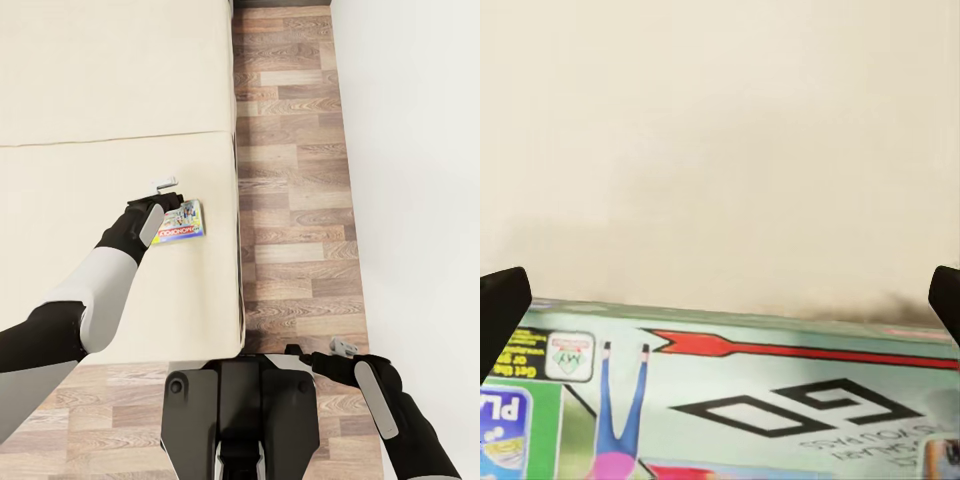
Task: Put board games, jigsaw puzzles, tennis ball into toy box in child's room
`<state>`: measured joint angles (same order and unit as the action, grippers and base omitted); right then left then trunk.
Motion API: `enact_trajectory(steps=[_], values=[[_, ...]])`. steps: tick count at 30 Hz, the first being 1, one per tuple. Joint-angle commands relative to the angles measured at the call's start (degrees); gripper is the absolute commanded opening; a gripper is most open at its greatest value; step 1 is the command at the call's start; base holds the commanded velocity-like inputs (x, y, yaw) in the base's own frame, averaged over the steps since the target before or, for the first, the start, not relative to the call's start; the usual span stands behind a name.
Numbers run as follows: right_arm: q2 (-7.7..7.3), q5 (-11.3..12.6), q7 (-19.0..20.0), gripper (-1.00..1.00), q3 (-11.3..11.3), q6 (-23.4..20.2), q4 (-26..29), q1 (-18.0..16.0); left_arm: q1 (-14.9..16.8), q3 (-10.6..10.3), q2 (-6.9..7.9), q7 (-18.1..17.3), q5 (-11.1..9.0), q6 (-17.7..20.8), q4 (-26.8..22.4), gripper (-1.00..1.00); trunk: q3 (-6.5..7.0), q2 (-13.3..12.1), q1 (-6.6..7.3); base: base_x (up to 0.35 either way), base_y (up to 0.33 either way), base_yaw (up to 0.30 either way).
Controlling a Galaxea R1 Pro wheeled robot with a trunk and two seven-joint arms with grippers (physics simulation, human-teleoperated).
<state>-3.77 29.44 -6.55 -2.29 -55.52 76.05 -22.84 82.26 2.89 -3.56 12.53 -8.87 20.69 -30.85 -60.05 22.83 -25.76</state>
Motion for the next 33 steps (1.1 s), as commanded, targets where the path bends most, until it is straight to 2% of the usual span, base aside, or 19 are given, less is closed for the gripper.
enact_trajectory(steps=[1, 33], values=[[-0.01, 0.61, -0.57, 1.00, 0.01, -0.21, 0.06, -0.01, 0.01, 0.13, -0.04, 0.29, -0.62, 0.23, -0.09, 1.00, -0.06, 0.09, -0.02, -0.070, 0.000, 0.000], [-0.07, 0.69, -0.57, 1.00, 0.01, -0.21, 0.06, -0.01, 0.01, 0.01, -0.12, 0.15, -0.62, 0.17, -0.09, 1.00, -0.06, 0.09, -0.02, -0.089, -0.077, 0.000]])
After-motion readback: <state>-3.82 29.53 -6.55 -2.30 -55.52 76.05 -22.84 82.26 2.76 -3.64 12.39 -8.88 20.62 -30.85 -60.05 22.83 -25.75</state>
